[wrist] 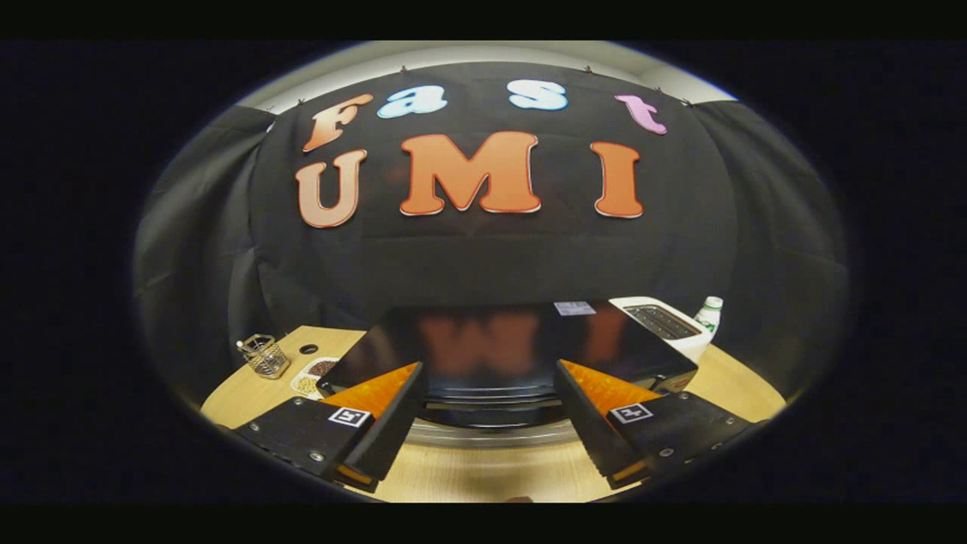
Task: Open the toaster oven, put the food inside, and close the toaster oven door.
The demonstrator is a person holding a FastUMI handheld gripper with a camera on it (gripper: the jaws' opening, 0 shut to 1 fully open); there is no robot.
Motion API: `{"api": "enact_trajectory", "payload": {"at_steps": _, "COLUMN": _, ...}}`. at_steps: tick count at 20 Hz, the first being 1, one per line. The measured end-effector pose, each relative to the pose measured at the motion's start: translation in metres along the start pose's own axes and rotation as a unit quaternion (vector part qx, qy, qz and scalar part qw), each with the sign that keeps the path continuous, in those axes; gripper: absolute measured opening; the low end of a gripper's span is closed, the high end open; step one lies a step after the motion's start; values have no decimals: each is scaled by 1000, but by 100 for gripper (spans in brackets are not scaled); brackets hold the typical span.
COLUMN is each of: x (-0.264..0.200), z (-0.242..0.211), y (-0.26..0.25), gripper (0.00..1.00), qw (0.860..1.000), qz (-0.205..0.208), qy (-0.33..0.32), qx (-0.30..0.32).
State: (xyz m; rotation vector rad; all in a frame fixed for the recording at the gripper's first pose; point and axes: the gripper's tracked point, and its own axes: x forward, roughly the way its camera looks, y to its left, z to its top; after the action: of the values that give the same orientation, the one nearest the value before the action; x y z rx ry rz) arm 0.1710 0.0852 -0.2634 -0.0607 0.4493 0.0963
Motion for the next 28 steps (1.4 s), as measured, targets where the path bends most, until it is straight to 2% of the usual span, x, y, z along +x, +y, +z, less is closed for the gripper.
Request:
{"api": "enact_trajectory", "payload": {"at_steps": 2, "x": 1, "z": 2, "y": -5, "gripper": 99, "qw": 1000, "qz": -9, "qy": -13, "qx": -18}}
{"api": "enact_trajectory", "payload": {"at_steps": 6, "x": -10, "z": -6, "y": -5, "gripper": 99, "qw": 1000, "qz": 10, "qy": -4, "qx": -20}}
{"api": "enact_trajectory", "payload": {"at_steps": 11, "x": -29, "z": -12, "y": -4, "gripper": 100, "qw": 1000, "qz": 11, "qy": -3, "qx": -30}}
{"api": "enact_trajectory", "payload": {"at_steps": 19, "x": -79, "z": -50, "y": -3, "gripper": 99, "qw": 998, "qz": 18, "qy": 22, "qx": -56}}
{"api": "enact_trajectory", "payload": {"at_steps": 28, "x": -110, "z": -98, "y": -4, "gripper": 100, "qw": 997, "qz": 33, "qy": 45, "qx": -56}}
